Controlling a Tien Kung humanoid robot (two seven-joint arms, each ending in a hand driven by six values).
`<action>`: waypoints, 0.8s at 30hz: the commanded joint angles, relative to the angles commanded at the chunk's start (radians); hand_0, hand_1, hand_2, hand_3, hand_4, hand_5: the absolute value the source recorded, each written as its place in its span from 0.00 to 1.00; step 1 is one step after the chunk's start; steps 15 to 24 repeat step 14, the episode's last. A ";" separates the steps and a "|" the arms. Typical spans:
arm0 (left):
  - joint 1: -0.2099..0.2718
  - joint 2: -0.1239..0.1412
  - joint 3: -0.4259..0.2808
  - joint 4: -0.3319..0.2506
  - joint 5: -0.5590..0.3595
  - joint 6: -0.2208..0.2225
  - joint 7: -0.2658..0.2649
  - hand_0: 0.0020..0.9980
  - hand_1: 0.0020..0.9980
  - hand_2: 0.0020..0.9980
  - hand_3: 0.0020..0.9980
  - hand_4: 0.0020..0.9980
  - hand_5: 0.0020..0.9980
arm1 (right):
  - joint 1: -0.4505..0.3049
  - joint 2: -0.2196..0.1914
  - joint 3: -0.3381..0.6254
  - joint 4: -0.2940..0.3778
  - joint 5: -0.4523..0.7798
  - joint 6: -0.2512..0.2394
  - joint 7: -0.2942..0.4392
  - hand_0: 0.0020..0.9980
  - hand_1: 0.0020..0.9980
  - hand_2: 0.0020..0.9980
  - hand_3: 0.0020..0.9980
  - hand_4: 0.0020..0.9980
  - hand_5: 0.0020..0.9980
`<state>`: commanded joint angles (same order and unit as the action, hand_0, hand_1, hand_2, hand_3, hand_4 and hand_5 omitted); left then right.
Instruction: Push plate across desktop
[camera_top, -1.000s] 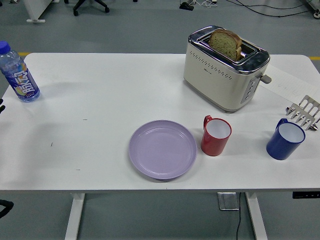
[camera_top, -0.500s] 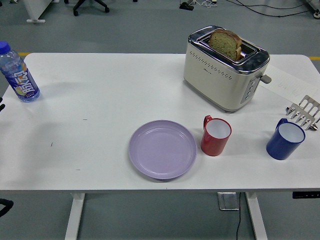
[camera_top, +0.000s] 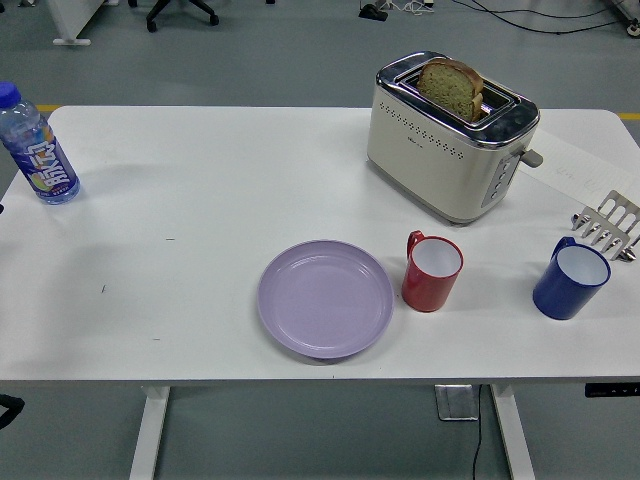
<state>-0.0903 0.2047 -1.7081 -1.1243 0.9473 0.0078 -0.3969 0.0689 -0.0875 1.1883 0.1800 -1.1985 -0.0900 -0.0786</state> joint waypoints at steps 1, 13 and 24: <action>0.000 0.000 0.000 0.000 0.000 0.000 0.000 0.82 0.84 0.85 0.81 0.49 1.00 | 0.001 0.000 0.000 0.000 0.000 0.000 0.000 0.60 0.54 0.64 0.62 0.14 0.35; -0.001 0.002 -0.005 -0.001 -0.002 0.000 -0.002 0.82 0.84 0.85 0.81 0.49 1.00 | 0.000 0.000 0.001 0.000 -0.003 0.001 -0.001 0.60 0.54 0.64 0.62 0.14 0.35; 0.000 0.002 -0.006 -0.001 -0.002 0.000 -0.002 0.82 0.84 0.85 0.81 0.49 1.00 | 0.000 0.000 0.001 0.000 -0.002 0.001 -0.001 0.60 0.54 0.64 0.62 0.14 0.35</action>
